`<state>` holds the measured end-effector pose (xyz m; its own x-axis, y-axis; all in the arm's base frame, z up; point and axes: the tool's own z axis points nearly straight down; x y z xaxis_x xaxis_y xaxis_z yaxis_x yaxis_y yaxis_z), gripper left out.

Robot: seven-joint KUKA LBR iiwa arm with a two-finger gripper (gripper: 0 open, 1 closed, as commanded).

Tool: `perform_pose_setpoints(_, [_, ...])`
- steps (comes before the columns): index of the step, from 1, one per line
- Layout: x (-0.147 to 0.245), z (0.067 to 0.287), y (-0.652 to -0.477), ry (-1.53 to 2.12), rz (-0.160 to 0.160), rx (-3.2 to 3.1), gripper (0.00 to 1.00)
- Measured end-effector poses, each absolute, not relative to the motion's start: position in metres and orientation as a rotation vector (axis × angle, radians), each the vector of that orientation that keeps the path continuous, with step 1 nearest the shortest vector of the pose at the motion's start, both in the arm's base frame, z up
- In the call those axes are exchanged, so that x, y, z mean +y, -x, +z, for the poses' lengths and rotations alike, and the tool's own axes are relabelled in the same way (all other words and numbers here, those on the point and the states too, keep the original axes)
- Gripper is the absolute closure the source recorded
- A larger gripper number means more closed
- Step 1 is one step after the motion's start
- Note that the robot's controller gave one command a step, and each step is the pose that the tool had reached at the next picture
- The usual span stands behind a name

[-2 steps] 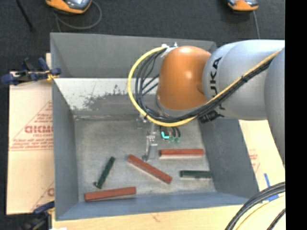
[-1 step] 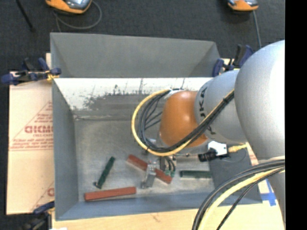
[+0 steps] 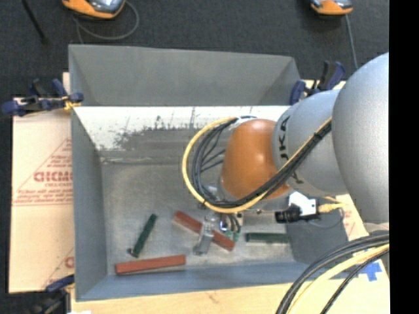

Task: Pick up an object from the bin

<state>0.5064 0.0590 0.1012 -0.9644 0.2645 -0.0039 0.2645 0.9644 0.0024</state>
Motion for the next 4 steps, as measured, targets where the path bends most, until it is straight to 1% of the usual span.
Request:
perform_pose_setpoints(1, [0.044, 0.104, -0.504, -0.687, 0.001, 3.063, 0.0])
perform_pose_setpoints(2, [0.045, 0.069, -0.498, -0.845, 0.001, 3.028, 0.0])
perform_pose_setpoints(3, [0.044, 0.069, -0.498, -0.844, 0.0, 3.028, 0.0])
perform_pose_setpoints(4, [0.044, 0.069, -0.498, -0.845, 0.002, 3.026, 1.0])
